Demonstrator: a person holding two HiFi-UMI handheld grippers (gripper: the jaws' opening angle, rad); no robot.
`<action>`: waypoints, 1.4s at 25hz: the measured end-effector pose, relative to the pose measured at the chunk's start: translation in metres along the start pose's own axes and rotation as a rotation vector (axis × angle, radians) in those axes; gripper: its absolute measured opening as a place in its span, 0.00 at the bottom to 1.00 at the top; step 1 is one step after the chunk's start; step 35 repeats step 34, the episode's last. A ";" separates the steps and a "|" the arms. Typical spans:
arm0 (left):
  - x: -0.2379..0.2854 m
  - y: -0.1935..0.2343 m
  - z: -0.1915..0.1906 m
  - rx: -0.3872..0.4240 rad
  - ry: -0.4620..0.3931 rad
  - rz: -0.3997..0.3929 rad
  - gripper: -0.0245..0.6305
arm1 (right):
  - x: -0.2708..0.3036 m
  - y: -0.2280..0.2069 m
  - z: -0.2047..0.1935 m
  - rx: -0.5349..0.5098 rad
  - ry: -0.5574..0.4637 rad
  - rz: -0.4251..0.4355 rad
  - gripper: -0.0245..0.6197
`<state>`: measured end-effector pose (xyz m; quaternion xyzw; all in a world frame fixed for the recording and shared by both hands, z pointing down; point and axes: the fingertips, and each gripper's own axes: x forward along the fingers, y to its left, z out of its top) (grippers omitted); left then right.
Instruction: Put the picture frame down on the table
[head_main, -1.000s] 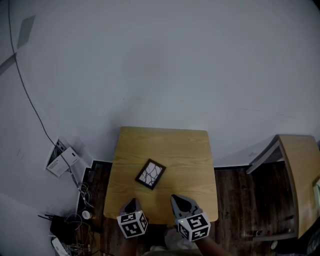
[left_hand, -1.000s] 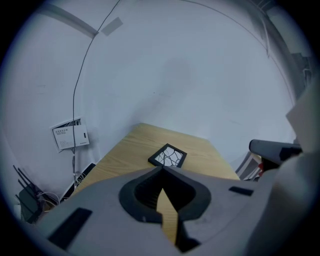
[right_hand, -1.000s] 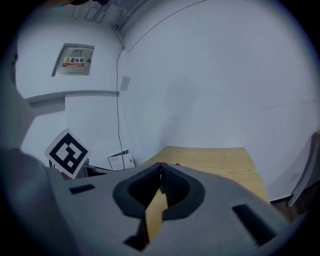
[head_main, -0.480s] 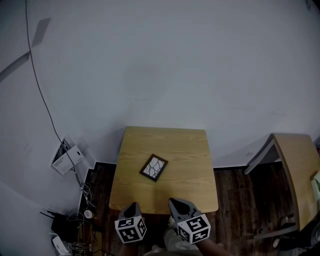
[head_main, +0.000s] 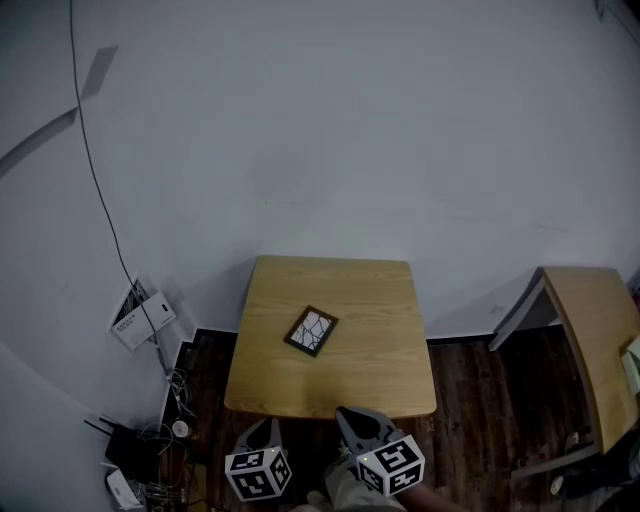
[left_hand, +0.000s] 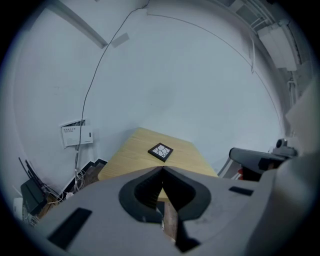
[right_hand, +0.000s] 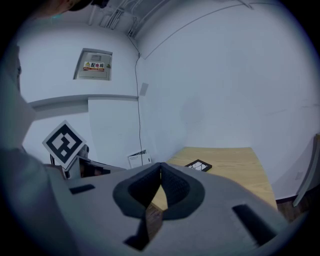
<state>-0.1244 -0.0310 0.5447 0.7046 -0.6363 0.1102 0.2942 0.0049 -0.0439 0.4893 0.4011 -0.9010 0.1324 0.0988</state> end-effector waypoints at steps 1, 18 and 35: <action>-0.004 0.000 0.000 0.003 -0.005 0.000 0.04 | -0.002 0.003 0.000 -0.002 -0.001 0.004 0.04; -0.032 -0.003 -0.012 -0.027 -0.023 -0.019 0.04 | -0.019 0.036 0.004 -0.039 -0.019 0.069 0.04; -0.025 -0.010 -0.003 -0.042 -0.035 -0.048 0.04 | -0.016 0.031 0.011 -0.032 -0.039 0.054 0.04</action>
